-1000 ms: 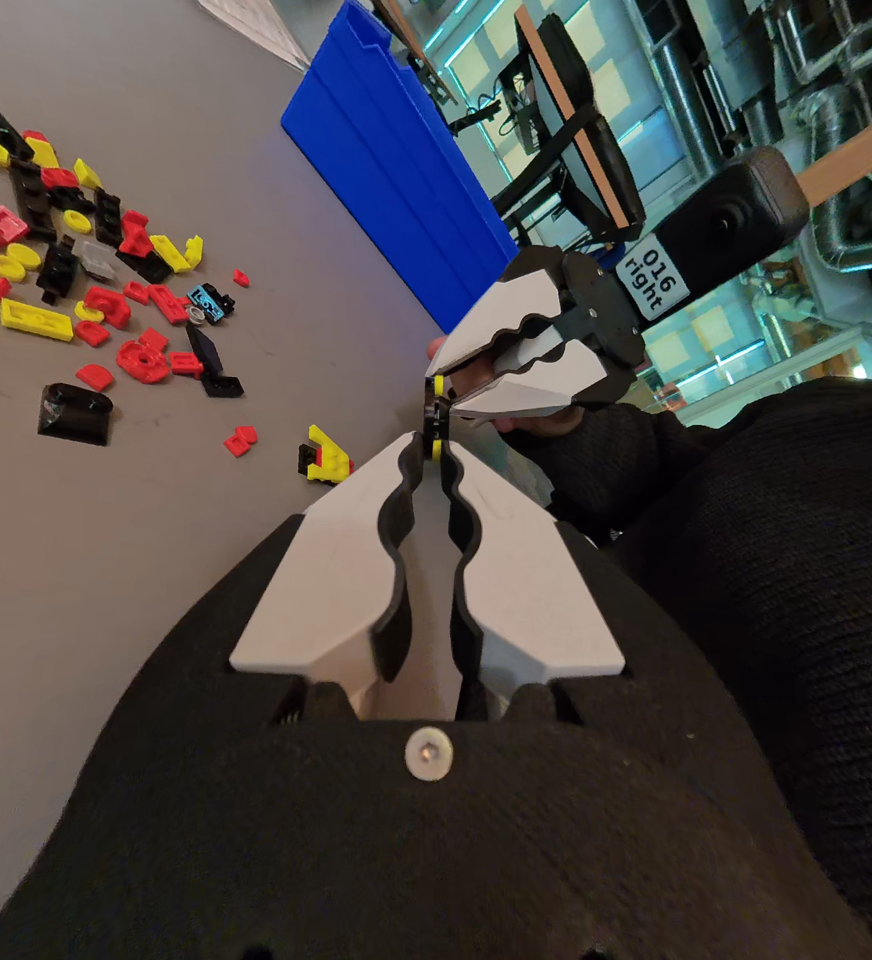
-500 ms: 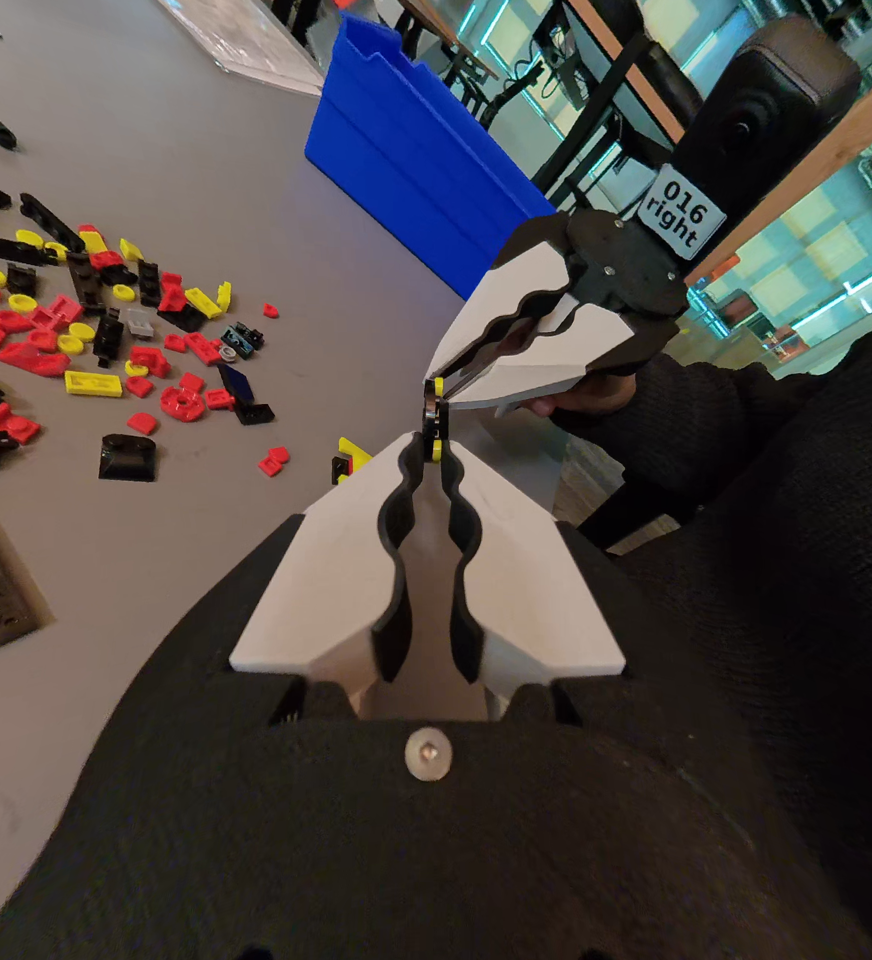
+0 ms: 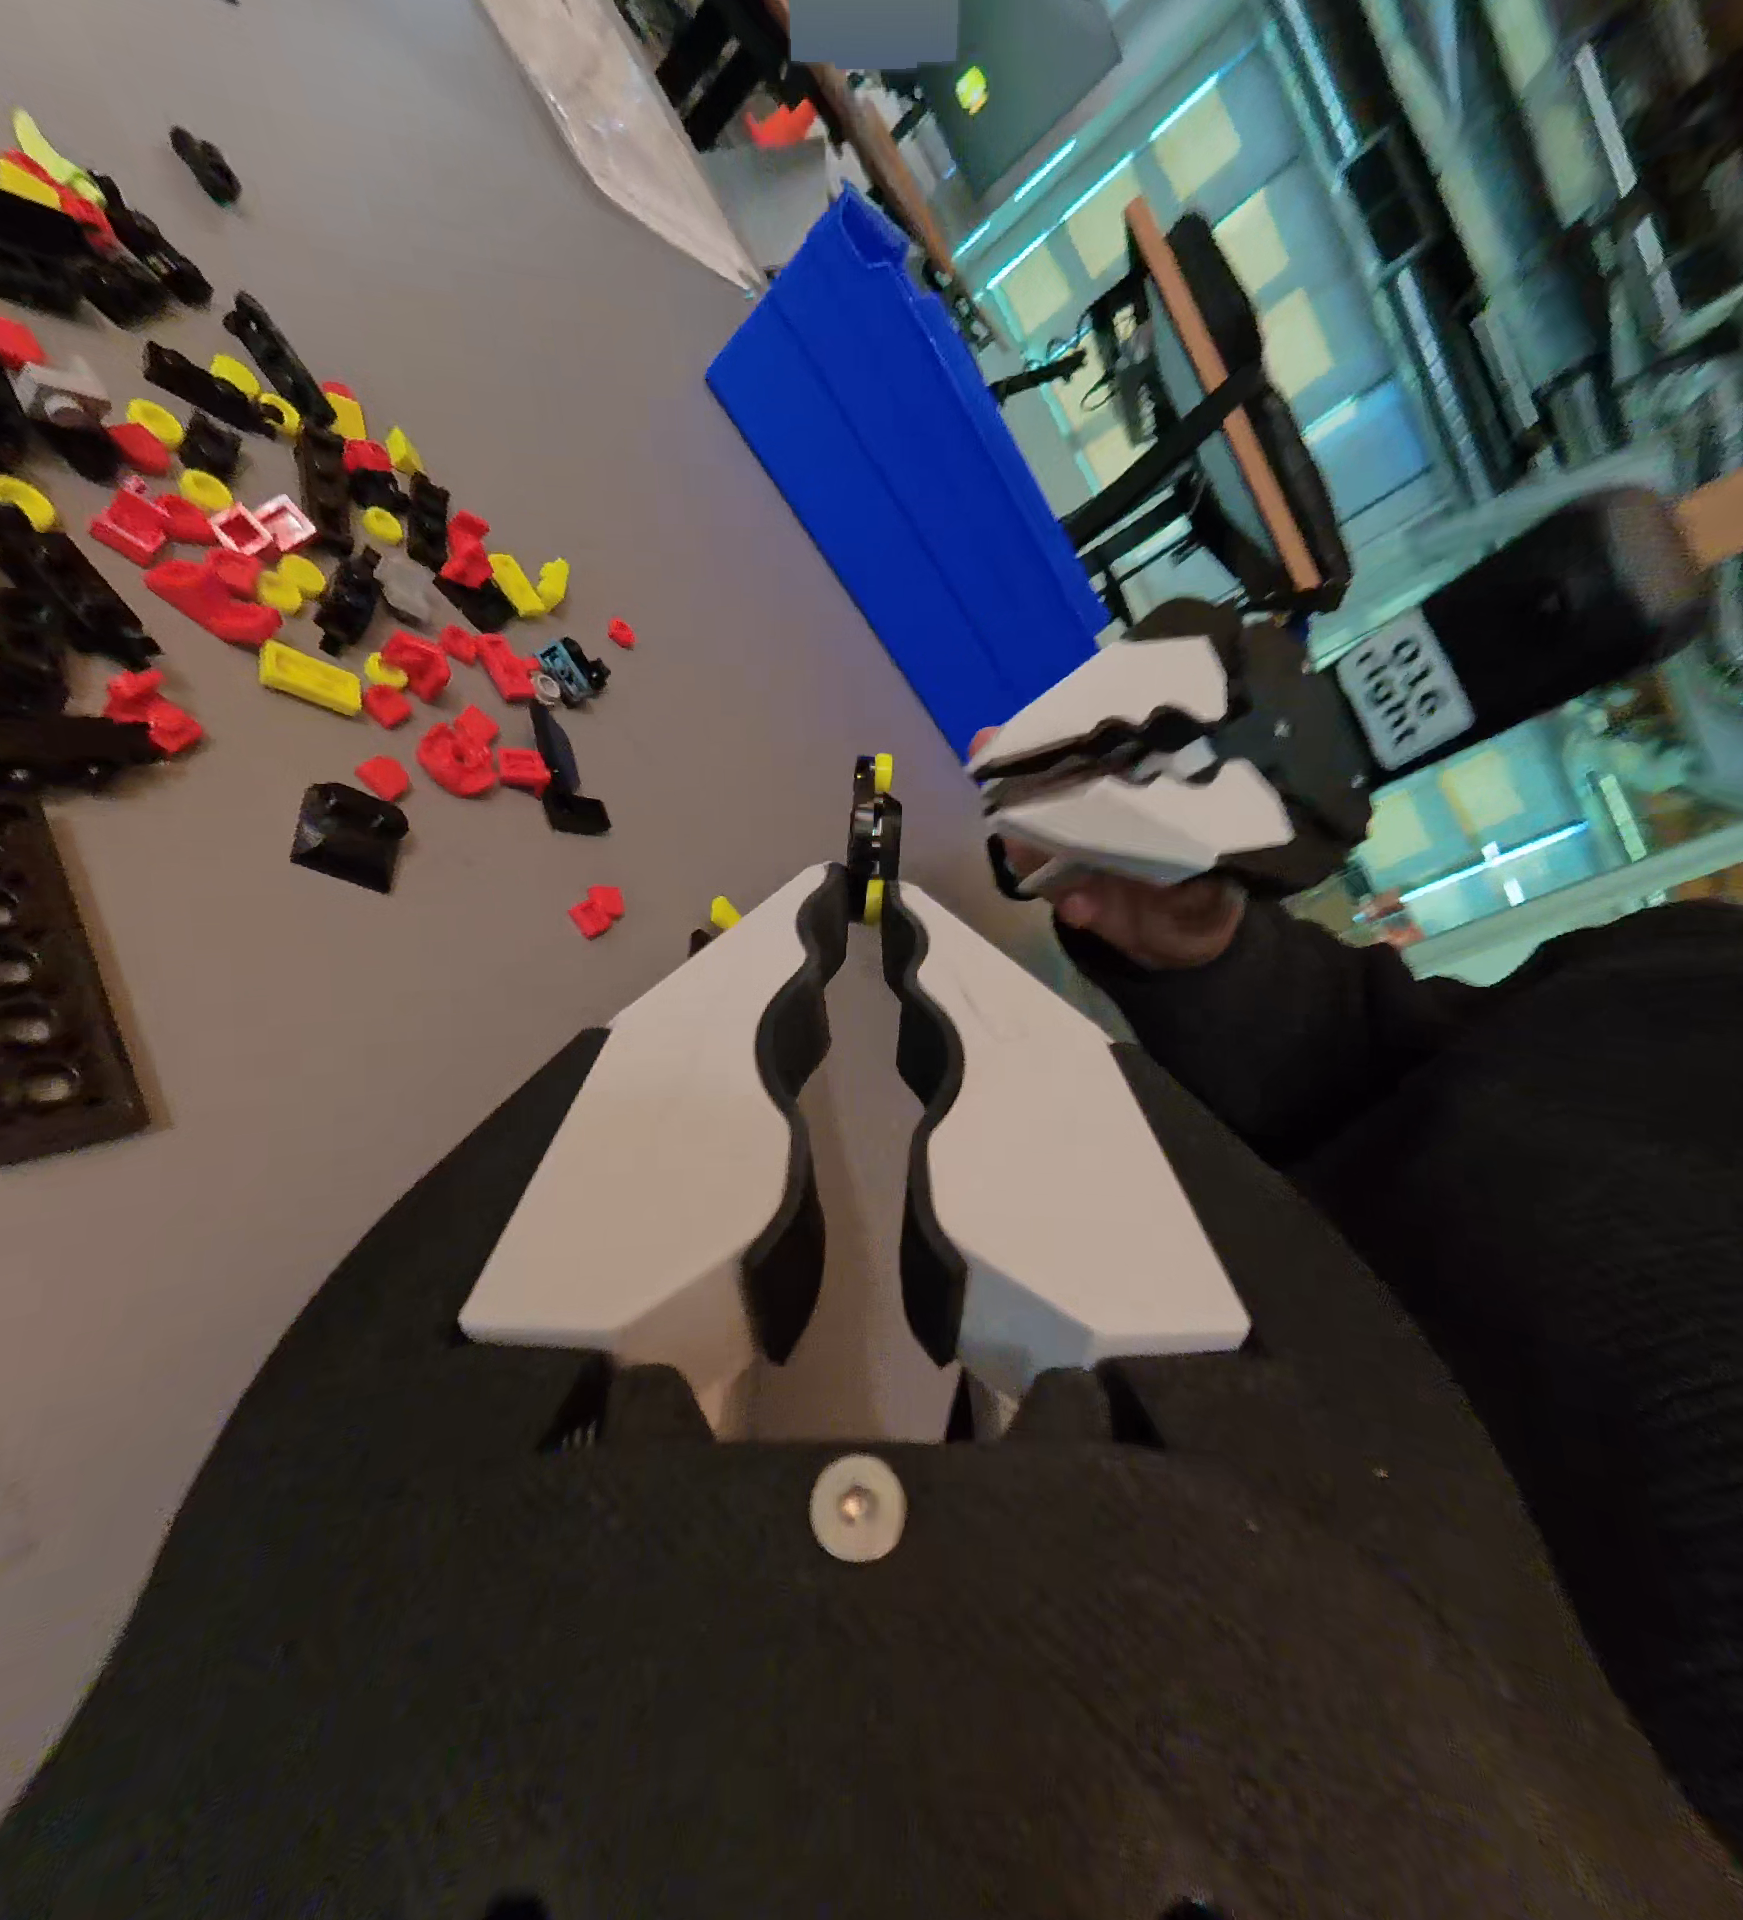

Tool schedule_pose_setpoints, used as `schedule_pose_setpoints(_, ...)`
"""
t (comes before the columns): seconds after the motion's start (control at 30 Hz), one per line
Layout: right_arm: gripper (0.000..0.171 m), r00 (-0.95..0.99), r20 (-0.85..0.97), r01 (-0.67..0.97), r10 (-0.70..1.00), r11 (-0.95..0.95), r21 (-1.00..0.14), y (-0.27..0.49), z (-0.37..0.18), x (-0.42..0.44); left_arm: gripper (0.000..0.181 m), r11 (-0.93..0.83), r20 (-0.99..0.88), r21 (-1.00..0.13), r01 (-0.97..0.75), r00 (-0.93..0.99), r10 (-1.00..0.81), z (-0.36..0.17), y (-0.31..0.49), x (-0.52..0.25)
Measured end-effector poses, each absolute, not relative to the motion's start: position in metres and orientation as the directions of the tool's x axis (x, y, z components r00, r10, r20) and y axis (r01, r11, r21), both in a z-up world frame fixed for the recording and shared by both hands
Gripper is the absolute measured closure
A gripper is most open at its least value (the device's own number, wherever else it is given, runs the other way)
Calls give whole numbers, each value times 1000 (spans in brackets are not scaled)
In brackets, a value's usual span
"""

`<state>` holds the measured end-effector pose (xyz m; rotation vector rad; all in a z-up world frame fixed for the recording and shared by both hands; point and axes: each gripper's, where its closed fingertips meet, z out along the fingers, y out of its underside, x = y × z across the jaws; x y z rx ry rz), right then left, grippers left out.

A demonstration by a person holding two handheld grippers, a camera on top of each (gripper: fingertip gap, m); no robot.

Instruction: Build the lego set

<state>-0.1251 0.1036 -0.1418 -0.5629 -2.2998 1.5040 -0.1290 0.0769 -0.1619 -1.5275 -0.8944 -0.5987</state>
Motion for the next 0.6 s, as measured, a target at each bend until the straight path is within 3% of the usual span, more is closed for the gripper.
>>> schedule_pose_setpoints(0.03,163,-865,100,120,492,396,-910,103,-146,-125,179,19,825,-548,836,537,179,-161,77,-129)
schedule_pose_setpoints(0.2,159,-848,276,-25,453,485,-874,93,-146,-120,179,113,968,-244,963,249,-33,-152,78,-126)
schedule_pose_setpoints(0.6,157,-855,229,4,465,448,-894,93,-144,-120,179,146,983,-128,981,144,-110,-145,86,-119)
